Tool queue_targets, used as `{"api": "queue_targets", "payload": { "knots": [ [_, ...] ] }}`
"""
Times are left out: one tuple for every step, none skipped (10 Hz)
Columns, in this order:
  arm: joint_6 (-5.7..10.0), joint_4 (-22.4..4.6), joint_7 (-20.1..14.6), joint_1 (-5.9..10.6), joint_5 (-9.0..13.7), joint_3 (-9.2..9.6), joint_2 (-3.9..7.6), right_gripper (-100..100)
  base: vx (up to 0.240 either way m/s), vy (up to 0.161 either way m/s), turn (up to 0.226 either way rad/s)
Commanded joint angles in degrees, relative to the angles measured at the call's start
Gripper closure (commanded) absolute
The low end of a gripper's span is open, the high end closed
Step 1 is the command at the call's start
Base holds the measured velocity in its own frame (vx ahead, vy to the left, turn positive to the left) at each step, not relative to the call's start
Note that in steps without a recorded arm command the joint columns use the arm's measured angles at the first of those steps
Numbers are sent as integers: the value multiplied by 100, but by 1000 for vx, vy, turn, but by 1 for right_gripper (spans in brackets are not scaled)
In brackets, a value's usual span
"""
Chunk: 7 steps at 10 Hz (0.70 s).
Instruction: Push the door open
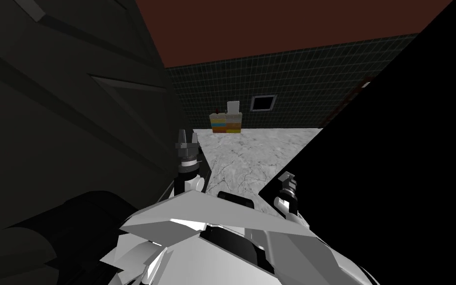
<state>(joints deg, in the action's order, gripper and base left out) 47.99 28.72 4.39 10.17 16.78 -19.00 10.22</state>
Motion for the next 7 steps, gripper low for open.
{"api": "queue_targets", "payload": {
  "knots": [
    [36, 12, 35, -15, 57, -89, 29, 100, 190, -28, -33],
    [36, 12, 35, -15, 57, -89, 29, 100, 123, -12, -20],
    [47, -6, 85, -30, 138, -208, 56, 100, 161, 0, -39],
    [50, -11, 98, -33, 158, -237, 62, 100, 193, -8, -50],
    [50, -11, 98, -33, 158, -237, 62, 100, 121, -1, -23],
    [57, -23, 132, -43, 214, -320, 81, 100, 163, 1, -37],
    [62, -31, 153, -49, 247, -370, 92, 100, 202, 10, -45]
  ]
}}
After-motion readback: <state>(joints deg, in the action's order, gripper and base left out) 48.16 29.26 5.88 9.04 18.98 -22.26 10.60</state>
